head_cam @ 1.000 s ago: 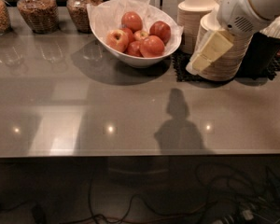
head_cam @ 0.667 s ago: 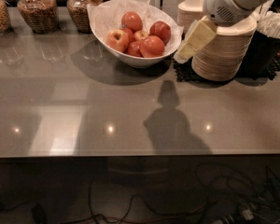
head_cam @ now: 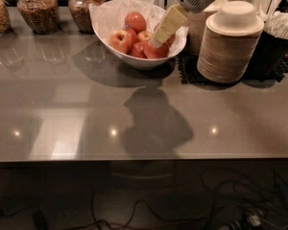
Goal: Pick apple from white bowl
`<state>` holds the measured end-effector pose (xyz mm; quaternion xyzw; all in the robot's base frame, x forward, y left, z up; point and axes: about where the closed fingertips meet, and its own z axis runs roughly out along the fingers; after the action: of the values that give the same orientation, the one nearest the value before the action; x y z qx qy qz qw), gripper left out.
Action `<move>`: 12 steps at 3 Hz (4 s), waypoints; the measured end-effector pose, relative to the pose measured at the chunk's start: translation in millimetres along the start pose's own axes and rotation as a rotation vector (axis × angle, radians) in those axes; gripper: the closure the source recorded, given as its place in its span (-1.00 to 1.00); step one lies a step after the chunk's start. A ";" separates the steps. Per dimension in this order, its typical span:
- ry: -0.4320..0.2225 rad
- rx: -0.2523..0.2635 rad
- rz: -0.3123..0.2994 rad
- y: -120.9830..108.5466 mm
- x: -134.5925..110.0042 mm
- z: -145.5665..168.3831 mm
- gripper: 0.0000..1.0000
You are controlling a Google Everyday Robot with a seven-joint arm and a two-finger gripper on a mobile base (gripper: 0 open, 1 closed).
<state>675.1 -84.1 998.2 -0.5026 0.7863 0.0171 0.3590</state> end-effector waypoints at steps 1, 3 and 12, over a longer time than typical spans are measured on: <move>-0.004 0.001 0.001 -1.6 -1.4 0.6 -1.00; -0.081 0.019 0.071 0.5 -7.5 14.9 -1.00; -0.100 -0.010 0.349 9.3 25.5 93.4 -0.50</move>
Offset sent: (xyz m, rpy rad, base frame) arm 0.0048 -0.0057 -0.0015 0.0631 -0.0353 -0.0590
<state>712.7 -63.1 911.0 -0.3586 0.8427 0.1080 0.3868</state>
